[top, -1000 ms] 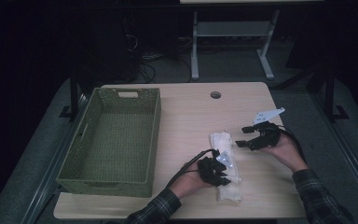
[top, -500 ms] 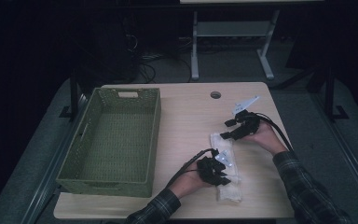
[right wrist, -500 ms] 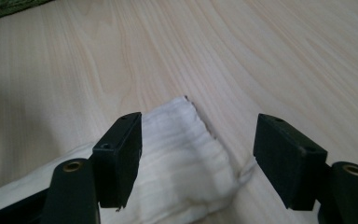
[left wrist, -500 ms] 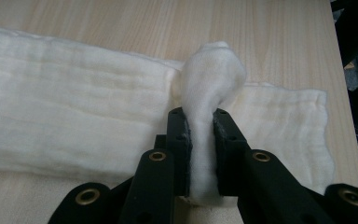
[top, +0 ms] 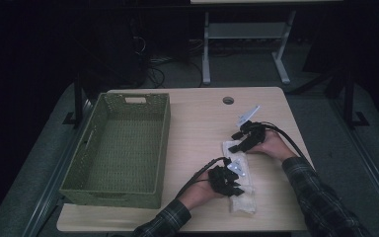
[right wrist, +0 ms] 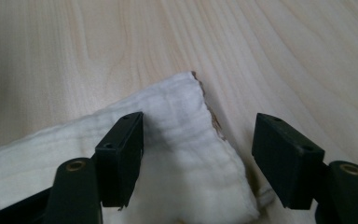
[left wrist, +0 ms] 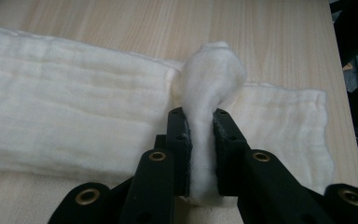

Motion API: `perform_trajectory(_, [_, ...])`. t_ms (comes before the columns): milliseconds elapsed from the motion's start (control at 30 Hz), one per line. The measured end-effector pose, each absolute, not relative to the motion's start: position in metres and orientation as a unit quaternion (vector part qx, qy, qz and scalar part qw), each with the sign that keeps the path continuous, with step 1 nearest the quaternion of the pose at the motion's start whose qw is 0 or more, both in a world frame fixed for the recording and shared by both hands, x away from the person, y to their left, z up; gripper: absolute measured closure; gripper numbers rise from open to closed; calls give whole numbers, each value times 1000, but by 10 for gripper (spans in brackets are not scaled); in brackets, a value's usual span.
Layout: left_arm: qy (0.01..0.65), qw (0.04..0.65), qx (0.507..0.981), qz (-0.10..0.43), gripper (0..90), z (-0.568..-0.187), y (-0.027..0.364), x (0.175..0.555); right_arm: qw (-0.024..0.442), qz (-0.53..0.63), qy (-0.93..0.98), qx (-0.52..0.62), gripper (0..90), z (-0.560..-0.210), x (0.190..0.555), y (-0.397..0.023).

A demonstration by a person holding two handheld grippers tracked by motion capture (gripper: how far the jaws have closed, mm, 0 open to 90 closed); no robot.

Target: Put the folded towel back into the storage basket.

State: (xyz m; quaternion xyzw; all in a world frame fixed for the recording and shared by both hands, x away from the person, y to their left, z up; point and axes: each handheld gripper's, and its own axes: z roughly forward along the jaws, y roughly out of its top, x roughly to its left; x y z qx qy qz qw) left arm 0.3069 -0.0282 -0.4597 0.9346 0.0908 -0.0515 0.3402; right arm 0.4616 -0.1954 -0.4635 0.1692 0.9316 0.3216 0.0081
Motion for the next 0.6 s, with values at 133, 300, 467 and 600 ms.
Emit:
perform_trajectory(133, [92,341,934,-51,788,-460,-28,307,28,313,938,150,431,-463,457,-192])
perform_trajectory(300, [92,340,934,-50,788,-460,-28,306,21,318,937,140,552,-462,453,-193])
perform_trajectory(467, [91,341,935,-47,792,-460,-28,306,9,332,933,140,725,-464,451,-199])
perform_trajectory(600, [90,339,935,-44,801,-459,-29,305,1,339,930,146,791,-465,449,-200])
